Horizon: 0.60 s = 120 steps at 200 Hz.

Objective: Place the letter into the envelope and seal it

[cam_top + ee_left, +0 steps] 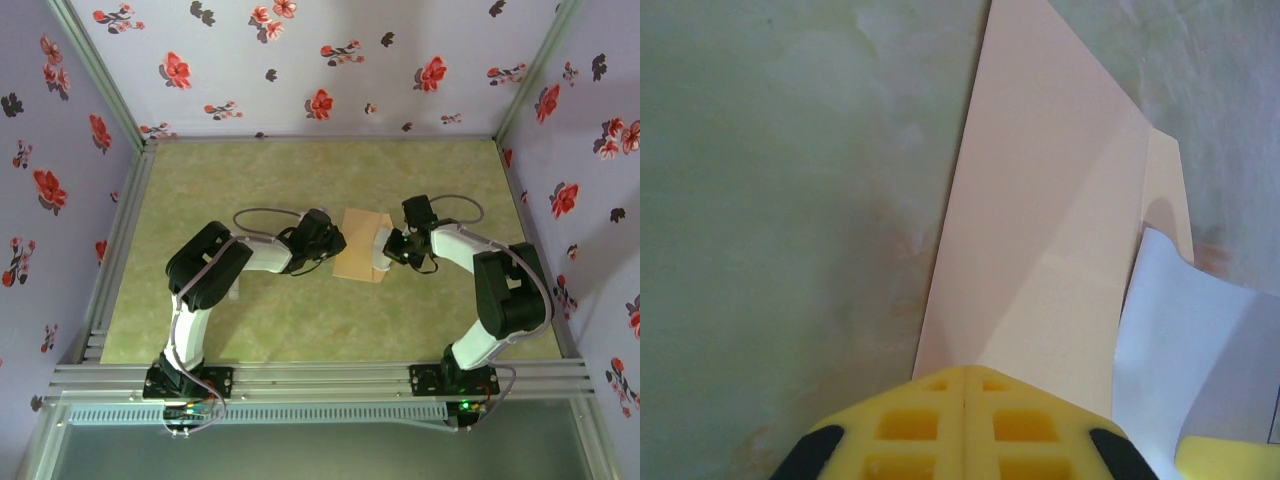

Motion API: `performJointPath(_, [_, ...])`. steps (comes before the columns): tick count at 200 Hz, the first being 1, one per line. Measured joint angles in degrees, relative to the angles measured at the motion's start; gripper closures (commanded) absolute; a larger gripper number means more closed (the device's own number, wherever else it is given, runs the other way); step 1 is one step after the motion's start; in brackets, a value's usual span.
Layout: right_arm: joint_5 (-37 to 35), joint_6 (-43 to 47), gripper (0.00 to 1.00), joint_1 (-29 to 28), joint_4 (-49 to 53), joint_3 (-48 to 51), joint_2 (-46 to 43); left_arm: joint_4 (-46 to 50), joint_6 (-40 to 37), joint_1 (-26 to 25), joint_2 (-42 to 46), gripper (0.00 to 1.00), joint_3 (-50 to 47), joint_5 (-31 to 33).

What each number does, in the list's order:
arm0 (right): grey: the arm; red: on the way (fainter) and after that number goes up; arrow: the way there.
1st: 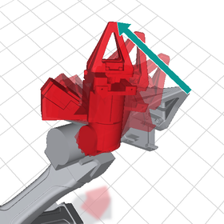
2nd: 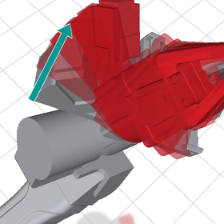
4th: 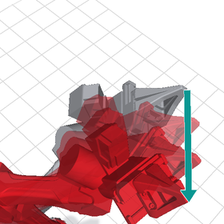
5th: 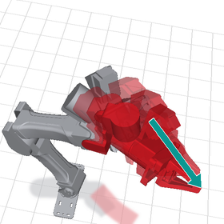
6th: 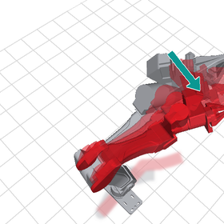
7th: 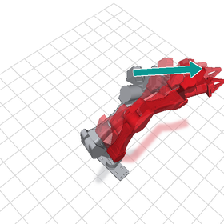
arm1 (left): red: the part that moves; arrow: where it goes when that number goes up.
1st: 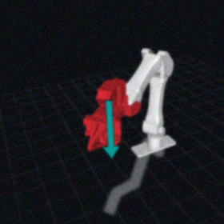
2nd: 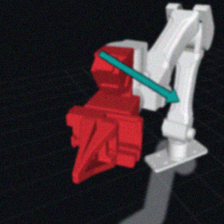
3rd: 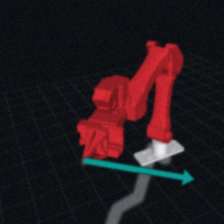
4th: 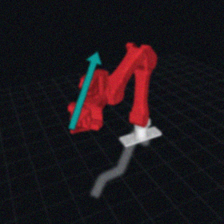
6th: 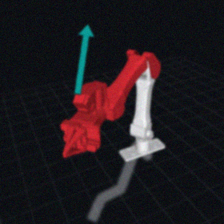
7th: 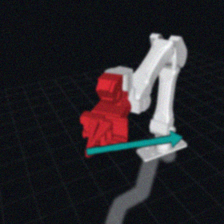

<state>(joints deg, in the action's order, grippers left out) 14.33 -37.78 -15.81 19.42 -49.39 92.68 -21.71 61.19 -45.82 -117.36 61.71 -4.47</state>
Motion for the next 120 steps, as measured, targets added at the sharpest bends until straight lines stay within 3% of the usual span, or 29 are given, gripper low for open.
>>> performJointPath(120, [5.95,-1.38,1.00,0.20,-4.13,0.37,1.97,-0.37,-0.02,-0.04,0.00,1.00,-0.17,0.00])
